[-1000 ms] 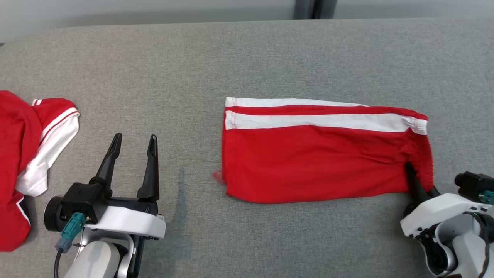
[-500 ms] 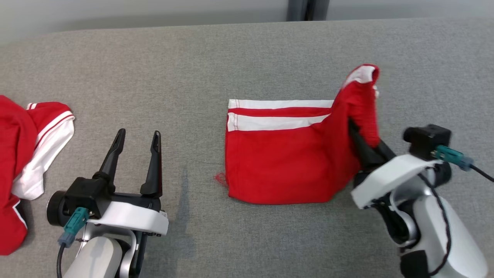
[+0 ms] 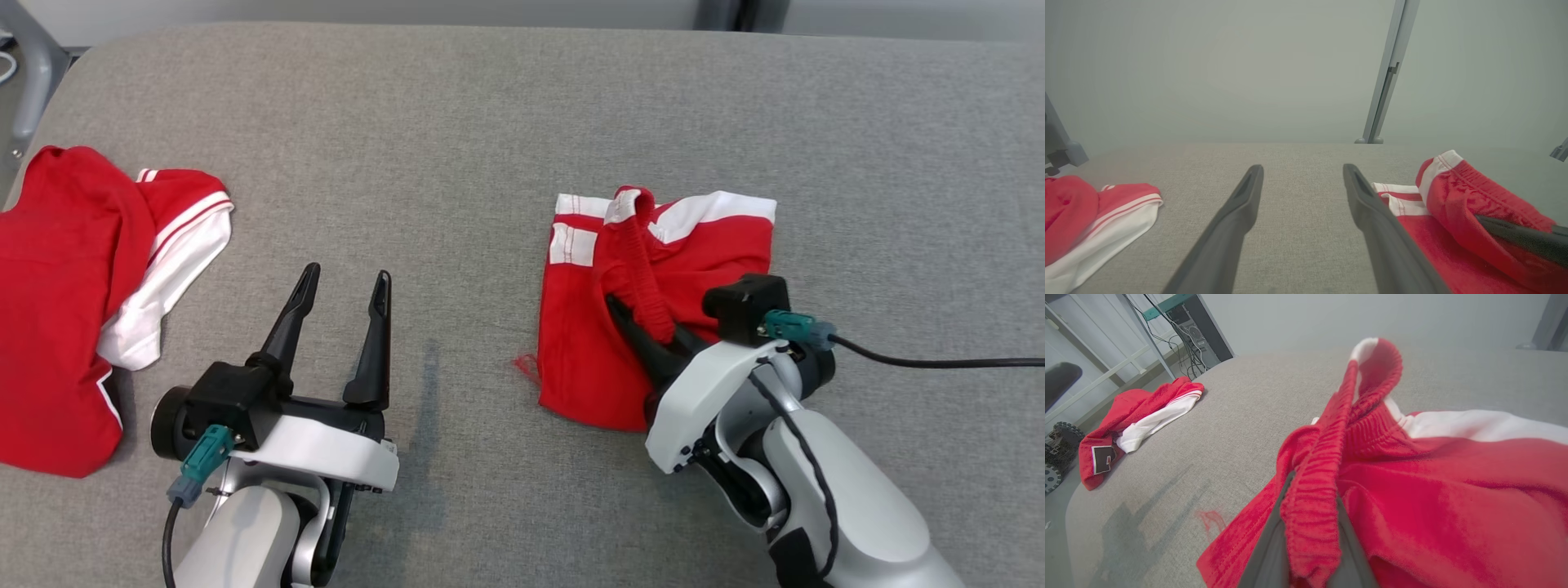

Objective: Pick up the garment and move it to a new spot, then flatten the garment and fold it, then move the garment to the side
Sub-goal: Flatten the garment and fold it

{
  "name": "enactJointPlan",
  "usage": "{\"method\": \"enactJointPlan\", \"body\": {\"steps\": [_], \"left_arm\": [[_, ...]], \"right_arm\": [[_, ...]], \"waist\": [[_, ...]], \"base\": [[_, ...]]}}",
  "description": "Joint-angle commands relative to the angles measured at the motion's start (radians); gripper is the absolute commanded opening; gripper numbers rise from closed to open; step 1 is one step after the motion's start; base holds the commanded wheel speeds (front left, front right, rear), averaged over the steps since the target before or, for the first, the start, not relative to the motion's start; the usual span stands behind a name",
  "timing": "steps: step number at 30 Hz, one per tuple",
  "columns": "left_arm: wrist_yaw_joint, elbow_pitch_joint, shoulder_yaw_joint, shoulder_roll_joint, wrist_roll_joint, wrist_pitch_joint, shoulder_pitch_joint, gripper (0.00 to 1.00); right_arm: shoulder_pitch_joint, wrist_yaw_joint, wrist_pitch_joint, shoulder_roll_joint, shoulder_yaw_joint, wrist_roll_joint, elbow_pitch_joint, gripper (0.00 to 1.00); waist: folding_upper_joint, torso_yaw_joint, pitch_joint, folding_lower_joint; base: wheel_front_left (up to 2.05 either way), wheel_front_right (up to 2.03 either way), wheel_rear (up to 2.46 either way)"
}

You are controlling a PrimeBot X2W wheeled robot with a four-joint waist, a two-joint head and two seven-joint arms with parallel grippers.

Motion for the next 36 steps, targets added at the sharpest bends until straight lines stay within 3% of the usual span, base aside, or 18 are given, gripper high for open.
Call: {"method": "enactJointPlan", "body": {"steps": [1,2,3,9,14,18,23,30,36], "left_arm": [[0.0,0.003,0.001,0.0,-0.003,-0.006,-0.019,1.0],[-0.003,0.006,0.001,-0.003,-0.004,-0.006,-0.019,1.0],[-0.005,0.01,0.0,-0.005,-0.004,-0.007,-0.019,1.0],[-0.011,0.024,0.003,-0.011,-0.007,-0.013,-0.017,1.0],[-0.008,0.032,0.008,-0.01,-0.007,-0.015,-0.012,1.0],[0.0,0.033,0.024,0.003,-0.011,-0.015,0.011,1.0],[0.023,0.017,0.05,0.026,-0.017,-0.01,0.033,1.0],[0.05,-0.02,0.09,0.061,-0.036,0.005,0.076,1.0],[0.071,-0.055,0.098,0.088,-0.042,0.03,0.135,1.0]], "right_arm": [[-0.013,0.0,-0.011,-0.003,0.007,0.002,0.005,0.24],[-0.017,0.0,-0.023,-0.003,0.022,0.007,0.018,0.95],[-0.02,0.0,-0.032,-0.003,0.039,0.015,0.028,1.0],[-0.034,0.0,-0.088,-0.004,0.133,-0.001,0.064,1.0],[-0.001,0.0,-0.168,-0.004,0.112,-0.024,0.042,1.0],[0.046,0.0,-0.238,-0.004,0.034,-0.047,-0.023,1.0],[0.132,0.0,-0.275,-0.004,-0.134,-0.111,-0.133,1.0],[0.257,0.0,-0.232,-0.003,-0.361,-0.205,-0.296,1.0],[0.348,0.0,-0.186,-0.003,-0.444,-0.255,-0.39,1.0]], "waist": [[0.0,0.009,0.007,0.0],[0.0,0.011,0.009,0.0],[0.0,0.013,0.01,0.0],[0.0,0.006,0.008,0.0],[0.0,-0.013,-0.011,0.0],[0.0,-0.039,-0.039,0.0],[0.0,-0.075,-0.074,0.0],[0.0,-0.114,-0.12,0.0],[0.0,-0.135,-0.175,0.0]], "base": [[0.0,0.0,0.0],[0.0,0.0,0.0],[0.0,0.0,0.0],[0.0,0.0,0.0],[0.0,0.0,0.0],[0.0,0.0,0.0],[0.0,0.0,0.0],[0.0,0.0,0.0],[0.0,0.0,0.0]]}}
